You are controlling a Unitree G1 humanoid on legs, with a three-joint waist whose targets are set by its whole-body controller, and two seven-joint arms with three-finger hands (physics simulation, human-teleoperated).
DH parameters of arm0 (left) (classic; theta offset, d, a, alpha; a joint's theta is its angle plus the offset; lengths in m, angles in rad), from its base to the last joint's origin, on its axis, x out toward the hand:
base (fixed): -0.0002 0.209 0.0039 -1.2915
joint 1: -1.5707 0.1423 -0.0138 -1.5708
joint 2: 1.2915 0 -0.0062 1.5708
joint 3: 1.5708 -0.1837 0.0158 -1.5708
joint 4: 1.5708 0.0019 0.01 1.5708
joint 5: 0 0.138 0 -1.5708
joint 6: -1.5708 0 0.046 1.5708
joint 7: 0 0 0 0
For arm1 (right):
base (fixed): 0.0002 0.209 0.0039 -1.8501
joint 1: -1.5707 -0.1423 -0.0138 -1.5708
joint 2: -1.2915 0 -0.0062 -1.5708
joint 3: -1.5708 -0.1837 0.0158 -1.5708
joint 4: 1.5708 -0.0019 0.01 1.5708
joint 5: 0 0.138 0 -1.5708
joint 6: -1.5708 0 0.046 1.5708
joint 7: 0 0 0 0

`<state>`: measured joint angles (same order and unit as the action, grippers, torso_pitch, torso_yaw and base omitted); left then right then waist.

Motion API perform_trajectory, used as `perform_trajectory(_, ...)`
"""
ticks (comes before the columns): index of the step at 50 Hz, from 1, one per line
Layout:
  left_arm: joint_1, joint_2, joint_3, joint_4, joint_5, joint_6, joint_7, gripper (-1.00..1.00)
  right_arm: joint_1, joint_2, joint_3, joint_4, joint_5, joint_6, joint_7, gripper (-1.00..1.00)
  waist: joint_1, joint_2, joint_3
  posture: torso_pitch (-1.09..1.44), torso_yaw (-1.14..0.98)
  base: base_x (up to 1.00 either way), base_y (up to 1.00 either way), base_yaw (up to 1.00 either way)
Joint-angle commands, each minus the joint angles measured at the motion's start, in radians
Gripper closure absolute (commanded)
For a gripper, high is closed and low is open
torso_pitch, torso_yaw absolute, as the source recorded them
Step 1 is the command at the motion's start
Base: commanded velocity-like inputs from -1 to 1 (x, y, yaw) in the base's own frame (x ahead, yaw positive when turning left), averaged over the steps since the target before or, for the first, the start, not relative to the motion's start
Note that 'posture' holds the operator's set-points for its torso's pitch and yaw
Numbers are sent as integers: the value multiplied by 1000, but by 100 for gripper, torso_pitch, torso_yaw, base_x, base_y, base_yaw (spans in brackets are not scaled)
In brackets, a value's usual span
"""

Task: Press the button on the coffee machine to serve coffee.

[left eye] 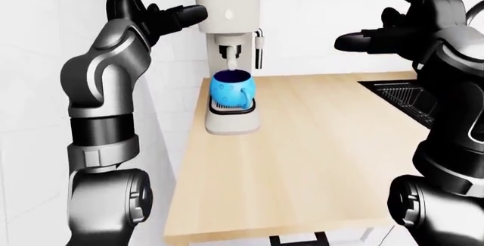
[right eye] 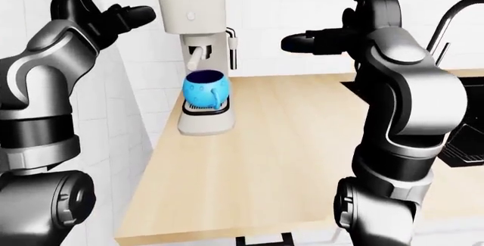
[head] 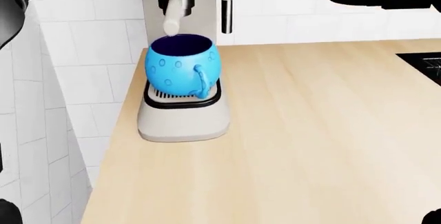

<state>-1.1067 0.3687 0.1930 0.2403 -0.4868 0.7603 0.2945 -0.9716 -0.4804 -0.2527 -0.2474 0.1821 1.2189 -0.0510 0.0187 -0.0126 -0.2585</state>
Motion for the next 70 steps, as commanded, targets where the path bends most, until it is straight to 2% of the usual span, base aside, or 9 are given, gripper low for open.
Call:
perform_trajectory(1,-40,10,5,-26,-1,-26,-3,-100,-35,-11,-5,-18,-1,-29,-3,-100,0,-2,-20,-44,0,0,0,0)
perform_trajectory(29,-27,3,2,-33,-3,-41,-6,-100,-29,-9,-4,-19,11,-32,-10,-100,3,-6,-104,-65,0,0,0,0)
perform_trajectory(41,-24,-5,-3,-44,-6,-25,-14,-100,-50,-15,0,-3,11,-30,-8,-100,6,-5,-126,-69,0,0,0,0)
perform_trajectory(45,-20,-16,13,-106,-58,37,7,-100,-58,-20,-1,-1,10,-27,-5,-100,8,-4,-127,-69,0,0,0,0)
perform_trajectory(48,-17,-25,34,-183,-129,116,55,-100,-61,-21,-1,1,11,-26,-4,-100,7,-4,-127,-69,0,0,0,0)
perform_trajectory(57,46,-8,43,-381,-270,215,165,-100,-44,-22,-10,-17,16,-23,-6,-100,8,0,-129,-69,0,0,0,0)
perform_trajectory(62,76,3,72,-471,-420,272,220,-100,-43,-21,-10,-20,19,-21,-9,-100,9,2,-128,-69,0,0,0,0)
perform_trajectory(70,123,52,75,-534,-642,311,311,-100,-38,-20,-9,-14,20,-29,-11,-100,13,6,-130,-69,0,0,0,0)
